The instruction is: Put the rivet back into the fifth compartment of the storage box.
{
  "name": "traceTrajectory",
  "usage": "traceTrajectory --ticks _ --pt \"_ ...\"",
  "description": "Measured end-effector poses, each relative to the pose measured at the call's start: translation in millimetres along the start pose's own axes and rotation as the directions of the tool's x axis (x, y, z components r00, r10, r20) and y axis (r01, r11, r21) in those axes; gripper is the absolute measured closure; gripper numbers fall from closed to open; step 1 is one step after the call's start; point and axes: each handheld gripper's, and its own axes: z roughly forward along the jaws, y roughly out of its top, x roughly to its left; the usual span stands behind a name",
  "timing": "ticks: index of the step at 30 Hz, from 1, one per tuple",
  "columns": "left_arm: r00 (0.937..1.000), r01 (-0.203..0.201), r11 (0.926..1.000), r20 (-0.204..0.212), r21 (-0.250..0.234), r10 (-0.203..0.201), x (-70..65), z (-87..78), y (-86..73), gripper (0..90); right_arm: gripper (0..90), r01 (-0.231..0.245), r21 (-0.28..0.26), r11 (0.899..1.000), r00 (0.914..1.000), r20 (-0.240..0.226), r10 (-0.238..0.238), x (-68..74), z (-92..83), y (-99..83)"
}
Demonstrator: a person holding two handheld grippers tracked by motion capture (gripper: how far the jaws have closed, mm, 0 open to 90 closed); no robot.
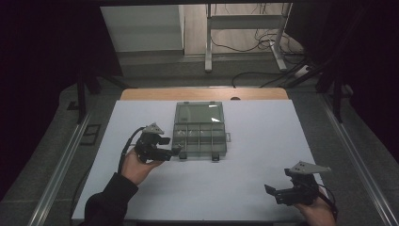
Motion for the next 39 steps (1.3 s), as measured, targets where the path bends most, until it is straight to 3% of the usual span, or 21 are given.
traceTrajectory --ticks 6,11,23,39 --pt "0.9989 0.036 0.9983 0.031 -0.047 -0.034 -1.8 -10.1 -5.4 25.6 0.0 0.0 0.001 1.0 1.0 -0.001 0.0 -0.1 0.3 0.2" --pt "0.9973 0.03 0.9984 0.068 -0.048 -0.027 -4.3 -15.1 -11.4 21.6 0.0 0.0 0.003 1.0 1.0 0.0 0.0 0.0 0.2 0.3" --pt "0.996 0.023 0.9972 0.088 -0.071 -0.017 -15.3 -28.7 -24.4 10.7 0.0 0.002 0.006 1.0 1.0 -0.001 -0.002 0.2 0.7 0.5" --pt "0.9992 -0.04 0.9907 -0.006 -0.13 0.04 -26.5 -48.8 -45.8 2.7 0.0 -0.002 0.003 1.0 1.0 -0.002 0.002 -0.2 0.7 0.5"
